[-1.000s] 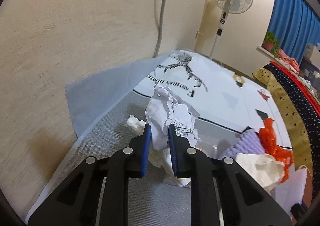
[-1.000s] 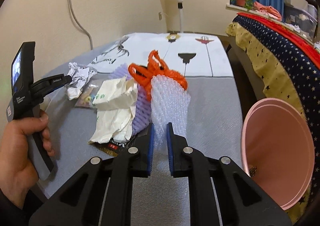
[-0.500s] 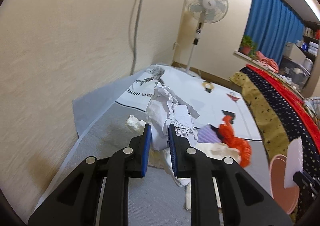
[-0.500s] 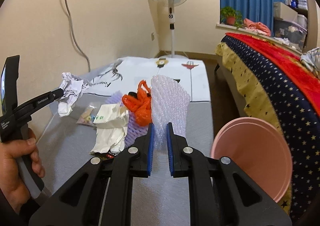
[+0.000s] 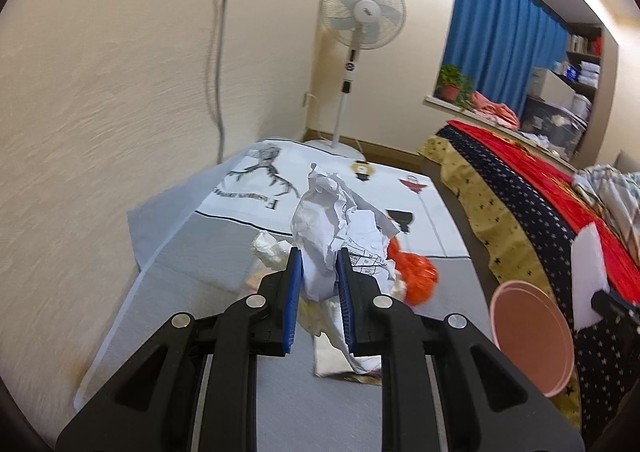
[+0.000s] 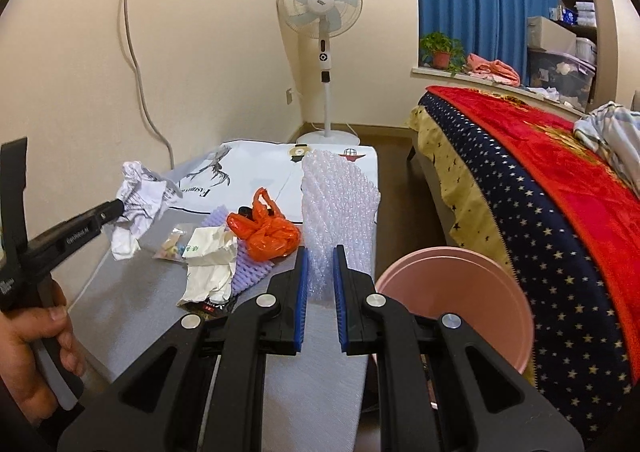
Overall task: Collect trash
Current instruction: 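Carry the white paper and bubble-wrap sheet with both tools over the pink bin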
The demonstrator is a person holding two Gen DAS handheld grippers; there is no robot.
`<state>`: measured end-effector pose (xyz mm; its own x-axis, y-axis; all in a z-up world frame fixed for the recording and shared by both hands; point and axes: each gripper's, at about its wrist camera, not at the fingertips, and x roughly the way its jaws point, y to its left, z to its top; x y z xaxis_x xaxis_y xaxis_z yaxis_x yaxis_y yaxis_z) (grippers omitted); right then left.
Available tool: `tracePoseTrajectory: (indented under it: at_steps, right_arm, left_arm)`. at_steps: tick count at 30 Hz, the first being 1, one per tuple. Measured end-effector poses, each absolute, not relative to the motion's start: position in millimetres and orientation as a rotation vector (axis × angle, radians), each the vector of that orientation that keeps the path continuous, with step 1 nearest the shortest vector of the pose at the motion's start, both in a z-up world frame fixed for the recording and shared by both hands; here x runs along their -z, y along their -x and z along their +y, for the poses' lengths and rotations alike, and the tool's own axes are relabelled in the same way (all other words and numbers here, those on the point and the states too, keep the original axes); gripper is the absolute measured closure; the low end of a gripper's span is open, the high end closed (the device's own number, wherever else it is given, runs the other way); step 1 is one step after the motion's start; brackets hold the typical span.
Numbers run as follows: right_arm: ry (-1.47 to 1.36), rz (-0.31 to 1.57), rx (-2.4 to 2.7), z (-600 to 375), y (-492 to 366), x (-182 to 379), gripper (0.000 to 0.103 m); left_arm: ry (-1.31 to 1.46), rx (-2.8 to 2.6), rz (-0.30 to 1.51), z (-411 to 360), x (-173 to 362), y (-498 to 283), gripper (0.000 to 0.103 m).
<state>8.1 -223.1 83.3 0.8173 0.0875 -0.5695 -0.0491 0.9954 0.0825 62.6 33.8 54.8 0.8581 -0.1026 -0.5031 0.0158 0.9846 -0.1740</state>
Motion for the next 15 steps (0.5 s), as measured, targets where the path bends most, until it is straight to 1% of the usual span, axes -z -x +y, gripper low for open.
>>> tracePoseTrajectory:
  at_steps: [9, 15]
  right_arm:
    - [-0.045, 0.583, -0.063, -255, 4, -117, 0.090]
    - [0.000, 0.574, -0.061, -268, 6, -124, 0.090]
  left_arm:
    - [0.149, 0.112, 0.528, 13, -61, -53, 0.085]
    - [0.140, 0.131, 0.527, 5, -62, -52, 0.085]
